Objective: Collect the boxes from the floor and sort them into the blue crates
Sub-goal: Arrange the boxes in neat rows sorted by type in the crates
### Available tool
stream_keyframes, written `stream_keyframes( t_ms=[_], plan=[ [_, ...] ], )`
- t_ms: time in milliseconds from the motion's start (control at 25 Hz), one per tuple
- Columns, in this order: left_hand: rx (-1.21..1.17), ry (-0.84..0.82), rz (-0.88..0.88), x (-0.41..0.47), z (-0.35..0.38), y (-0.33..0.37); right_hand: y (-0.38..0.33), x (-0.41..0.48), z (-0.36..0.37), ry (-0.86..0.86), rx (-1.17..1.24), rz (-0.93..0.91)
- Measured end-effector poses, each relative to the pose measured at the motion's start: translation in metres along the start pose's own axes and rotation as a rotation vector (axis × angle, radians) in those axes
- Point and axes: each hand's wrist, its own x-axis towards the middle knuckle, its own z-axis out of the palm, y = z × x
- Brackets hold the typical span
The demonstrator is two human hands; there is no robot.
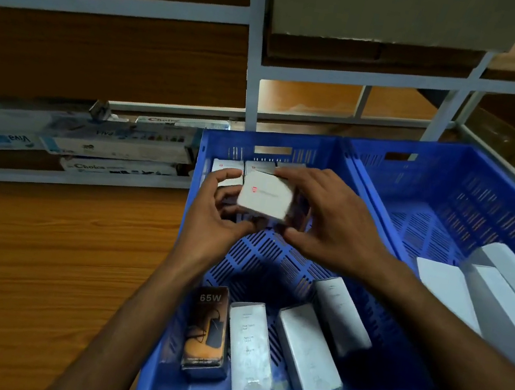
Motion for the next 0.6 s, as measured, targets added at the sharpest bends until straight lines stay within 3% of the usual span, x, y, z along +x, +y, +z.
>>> stream_keyframes(
  t_ms=[80,200,360,600],
  plan=[
    [0.018,0.009,0.042,-0.002,-0.002,0.0,0.01,-0.003,0.0,-0.031,0.052,0.103],
    [0.103,0.075,0.079,-0.003,-0.005,-0.002,0.025,-0.002,-0.003,-0.078,0.406,0.395],
    [-0.051,0.2,0.036,0.0,-0.011,-0.004,0.043,-0.001,-0.01,-0.066,0.814,0.588],
    [-0.095,0.199,0.035,0.002,-0.011,-0.007,0.043,0.008,-0.008,-0.144,0.834,0.849]
  ],
)
